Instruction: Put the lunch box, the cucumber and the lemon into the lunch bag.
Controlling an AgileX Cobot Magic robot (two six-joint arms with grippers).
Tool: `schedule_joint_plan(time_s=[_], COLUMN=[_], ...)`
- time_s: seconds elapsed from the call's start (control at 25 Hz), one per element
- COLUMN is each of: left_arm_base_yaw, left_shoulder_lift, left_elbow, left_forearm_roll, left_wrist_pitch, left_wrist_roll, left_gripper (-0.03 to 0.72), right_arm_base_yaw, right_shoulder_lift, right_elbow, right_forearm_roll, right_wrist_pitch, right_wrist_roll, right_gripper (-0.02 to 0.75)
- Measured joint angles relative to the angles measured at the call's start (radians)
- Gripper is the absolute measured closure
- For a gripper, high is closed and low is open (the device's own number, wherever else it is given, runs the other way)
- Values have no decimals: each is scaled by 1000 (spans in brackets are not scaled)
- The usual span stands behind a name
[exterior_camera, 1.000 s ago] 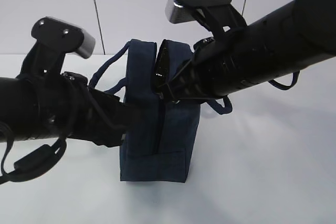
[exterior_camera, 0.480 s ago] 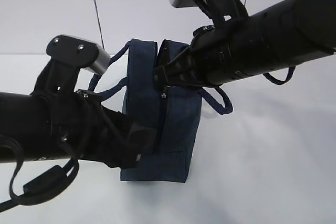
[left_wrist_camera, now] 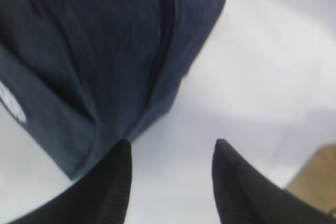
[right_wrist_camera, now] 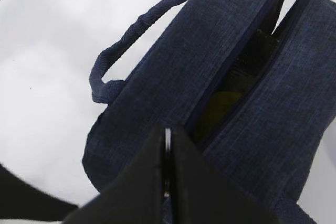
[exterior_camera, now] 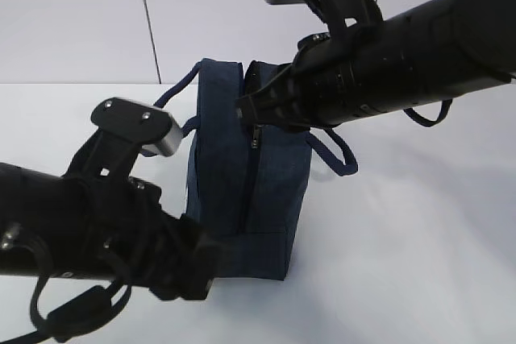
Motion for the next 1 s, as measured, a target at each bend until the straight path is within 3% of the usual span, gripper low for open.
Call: schedule_joint_plan(time_s=[0.24, 0.48, 0.6, 0.8, 1.0], left_arm_base_yaw=[22, 102, 109, 18, -117], left_shoulder_lift=[-77, -159, -180, -250, -390], left_elbow=[0, -74, -98, -97, -29], left_forearm_roll=[-8, -36, -43, -13, 184], left_wrist_pitch=[287, 599, 701, 740, 729], left_wrist_roll=[0, 0, 0, -70, -322], left_gripper=[335, 457, 476, 478, 478], right_arm_base_yaw=[0, 0, 0, 0, 0], right_shoulder_lift=[0, 0, 0, 0, 0], right_elbow=[0, 0, 0, 0, 0], right_forearm_roll=[0, 0, 0, 0, 0], right_wrist_pitch=[0, 0, 0, 14, 29], right_wrist_roll=[0, -2, -2, -3, -3], right_gripper=[751, 751, 751, 751, 751])
